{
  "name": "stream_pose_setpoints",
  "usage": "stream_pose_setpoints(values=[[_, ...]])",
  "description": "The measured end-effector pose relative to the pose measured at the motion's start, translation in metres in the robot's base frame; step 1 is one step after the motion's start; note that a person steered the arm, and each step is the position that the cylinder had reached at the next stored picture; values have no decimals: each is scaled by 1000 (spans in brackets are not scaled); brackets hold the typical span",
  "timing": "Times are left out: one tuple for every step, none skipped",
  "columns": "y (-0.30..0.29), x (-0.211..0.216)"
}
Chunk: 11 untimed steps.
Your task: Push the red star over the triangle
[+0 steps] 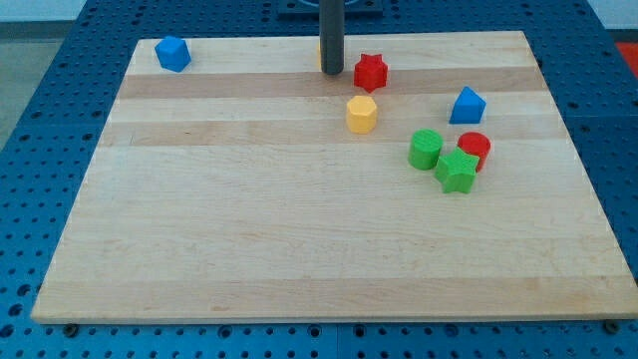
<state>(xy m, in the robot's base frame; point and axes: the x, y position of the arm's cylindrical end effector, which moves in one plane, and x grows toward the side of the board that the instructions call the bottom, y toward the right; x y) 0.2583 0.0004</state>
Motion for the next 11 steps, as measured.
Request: stream_pose_setpoints(values=[[0,-7],[-2,-7],[-14,5],[-13,25],[19,26],[69,26],[104,31],[109,50],[113,64],[125,63],[125,57]])
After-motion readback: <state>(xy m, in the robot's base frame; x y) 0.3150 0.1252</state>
